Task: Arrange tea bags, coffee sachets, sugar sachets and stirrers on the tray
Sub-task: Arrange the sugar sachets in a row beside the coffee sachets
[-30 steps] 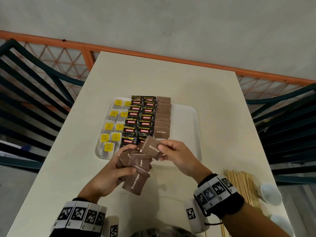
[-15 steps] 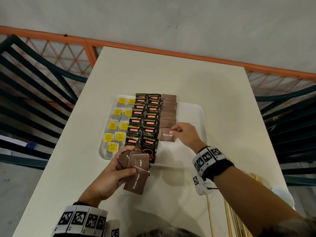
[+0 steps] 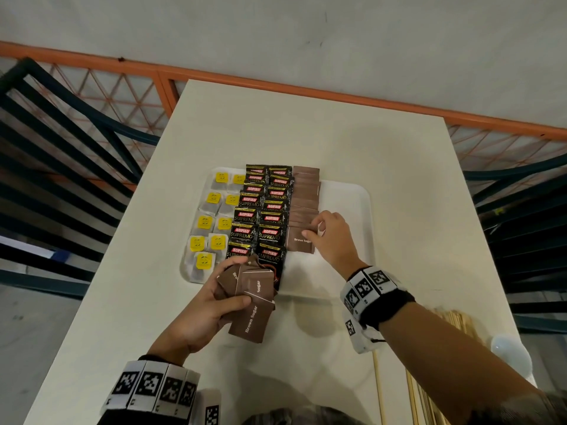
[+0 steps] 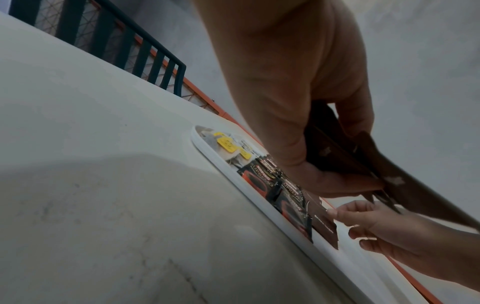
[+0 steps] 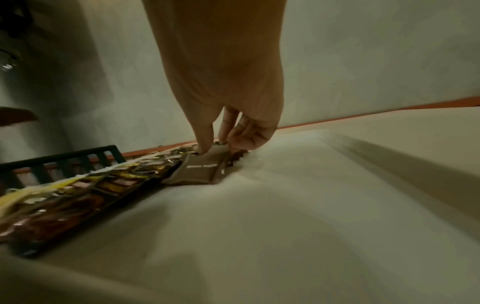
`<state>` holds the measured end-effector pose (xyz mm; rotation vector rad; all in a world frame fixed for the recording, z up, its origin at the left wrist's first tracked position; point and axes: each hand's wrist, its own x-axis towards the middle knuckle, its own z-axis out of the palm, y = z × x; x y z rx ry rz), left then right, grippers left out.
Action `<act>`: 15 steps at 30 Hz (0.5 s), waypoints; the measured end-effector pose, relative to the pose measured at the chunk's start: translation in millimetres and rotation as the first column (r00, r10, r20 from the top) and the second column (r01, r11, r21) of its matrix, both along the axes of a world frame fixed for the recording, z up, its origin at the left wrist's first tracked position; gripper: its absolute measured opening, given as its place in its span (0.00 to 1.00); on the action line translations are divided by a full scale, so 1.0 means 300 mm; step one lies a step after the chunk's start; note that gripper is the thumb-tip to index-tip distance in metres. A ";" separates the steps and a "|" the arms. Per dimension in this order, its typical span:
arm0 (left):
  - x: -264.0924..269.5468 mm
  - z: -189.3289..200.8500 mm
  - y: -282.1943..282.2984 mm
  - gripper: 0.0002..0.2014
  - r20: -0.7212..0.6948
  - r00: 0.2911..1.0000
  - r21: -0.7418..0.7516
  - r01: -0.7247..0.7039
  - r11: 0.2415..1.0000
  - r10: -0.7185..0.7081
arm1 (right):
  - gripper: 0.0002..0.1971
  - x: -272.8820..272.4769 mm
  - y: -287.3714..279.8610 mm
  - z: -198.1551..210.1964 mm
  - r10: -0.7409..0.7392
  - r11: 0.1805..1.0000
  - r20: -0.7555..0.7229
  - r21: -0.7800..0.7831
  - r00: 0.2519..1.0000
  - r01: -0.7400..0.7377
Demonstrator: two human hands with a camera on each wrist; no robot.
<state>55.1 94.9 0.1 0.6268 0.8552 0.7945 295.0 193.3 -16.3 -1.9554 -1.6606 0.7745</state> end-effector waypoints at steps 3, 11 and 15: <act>0.008 0.000 0.004 0.43 -0.020 0.999 0.009 -0.032 0.999 0.033 | 0.10 -0.054 -0.063 0.072 0.103 0.994 -0.053 -0.032 0.993 -0.104; 0.008 0.006 0.008 0.47 0.023 0.988 0.040 -0.154 0.987 0.153 | 0.13 -0.176 -0.256 0.138 0.141 0.845 -0.570 -0.357 0.810 -0.398; 0.008 0.020 -0.001 0.43 0.003 0.988 0.038 -0.156 0.987 0.156 | 0.16 -0.193 -0.282 0.133 0.134 0.852 -0.647 -0.312 0.751 -0.420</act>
